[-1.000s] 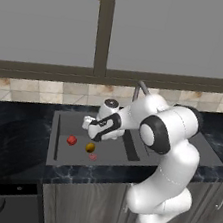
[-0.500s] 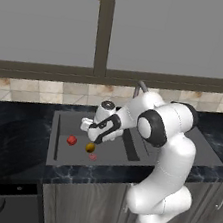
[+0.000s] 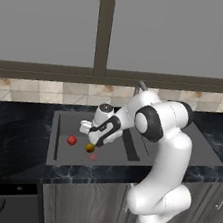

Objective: Remove the bell pepper and lemon from the sink. Then move the bowl and cup from the counter to the sink for washing.

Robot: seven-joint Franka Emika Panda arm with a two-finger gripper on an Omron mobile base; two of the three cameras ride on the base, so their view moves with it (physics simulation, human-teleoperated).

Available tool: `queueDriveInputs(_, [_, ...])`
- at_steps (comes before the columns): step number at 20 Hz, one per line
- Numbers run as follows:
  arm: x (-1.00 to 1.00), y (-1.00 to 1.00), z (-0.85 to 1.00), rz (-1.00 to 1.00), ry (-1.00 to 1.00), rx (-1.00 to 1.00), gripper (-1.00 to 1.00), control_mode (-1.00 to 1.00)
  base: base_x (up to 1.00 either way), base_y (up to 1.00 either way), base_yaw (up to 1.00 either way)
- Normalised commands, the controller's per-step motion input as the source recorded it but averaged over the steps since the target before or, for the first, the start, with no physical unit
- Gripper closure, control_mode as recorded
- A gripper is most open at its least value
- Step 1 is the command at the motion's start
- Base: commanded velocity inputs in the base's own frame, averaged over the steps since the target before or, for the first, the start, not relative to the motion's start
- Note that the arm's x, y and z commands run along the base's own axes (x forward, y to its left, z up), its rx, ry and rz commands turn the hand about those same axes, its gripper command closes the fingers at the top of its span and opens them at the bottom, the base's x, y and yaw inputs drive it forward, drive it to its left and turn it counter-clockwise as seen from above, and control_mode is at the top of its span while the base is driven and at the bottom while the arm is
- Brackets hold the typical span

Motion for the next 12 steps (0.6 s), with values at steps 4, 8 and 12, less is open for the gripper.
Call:
queueDriveInputs(4, [0.10, 0.01, -0.22, 0.00, 0.00, -0.01, -1.00, -1.00, 0.00, 0.00, 0.00])
queueDriveInputs(8, [0.11, 0.00, -0.23, 0.00, 0.00, -0.01, -1.00, -1.00, 0.00, 0.00, 0.00])
queueDriveInputs(12, [0.08, 0.05, -0.22, 0.00, 0.00, 0.00, -1.00, -1.00, 0.00, 0.00, 0.00])
